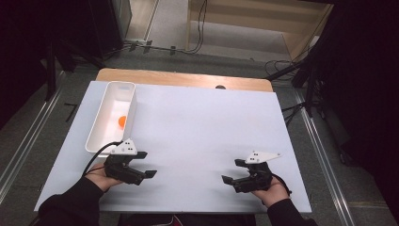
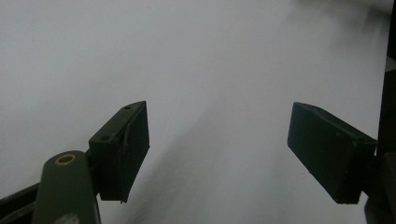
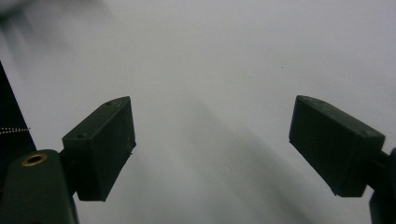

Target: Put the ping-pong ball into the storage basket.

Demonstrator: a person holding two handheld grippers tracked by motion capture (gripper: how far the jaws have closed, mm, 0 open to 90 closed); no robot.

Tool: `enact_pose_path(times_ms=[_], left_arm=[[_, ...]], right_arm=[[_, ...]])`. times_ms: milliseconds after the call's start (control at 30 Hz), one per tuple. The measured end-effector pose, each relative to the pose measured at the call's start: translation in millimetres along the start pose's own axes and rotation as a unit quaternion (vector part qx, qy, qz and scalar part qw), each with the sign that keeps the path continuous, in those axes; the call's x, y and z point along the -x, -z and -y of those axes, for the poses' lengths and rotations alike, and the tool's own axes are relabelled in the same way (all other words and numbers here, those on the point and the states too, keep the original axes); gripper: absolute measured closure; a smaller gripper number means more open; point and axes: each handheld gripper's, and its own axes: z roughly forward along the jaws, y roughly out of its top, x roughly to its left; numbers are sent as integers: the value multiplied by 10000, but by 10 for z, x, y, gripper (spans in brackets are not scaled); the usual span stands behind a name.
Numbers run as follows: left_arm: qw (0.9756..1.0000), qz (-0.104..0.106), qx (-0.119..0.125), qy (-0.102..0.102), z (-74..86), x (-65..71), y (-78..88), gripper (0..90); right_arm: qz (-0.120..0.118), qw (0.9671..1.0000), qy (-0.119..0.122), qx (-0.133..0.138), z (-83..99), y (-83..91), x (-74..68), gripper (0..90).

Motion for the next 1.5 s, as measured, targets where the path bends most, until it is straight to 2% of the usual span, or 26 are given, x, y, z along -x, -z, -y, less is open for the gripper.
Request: enact_pose_path(times_ms=[500, 800, 900, 1500], left_arm=[[9998, 32, -89, -176, 126, 34, 78, 213], [9998, 18, -37, -174, 161, 51, 109, 213], [9997, 14, -113, -214, 168, 50, 107, 213], [9996, 54, -185, -218, 178, 48, 85, 213]], right_arm=[[10, 10000, 18, -23, 1, -2, 0, 132], [11, 10000, 23, -25, 2, -5, -2, 132], [21, 10000, 33, -32, 4, -8, -1, 131], [-5, 10000, 37, -60, 4, -12, 0, 132]])
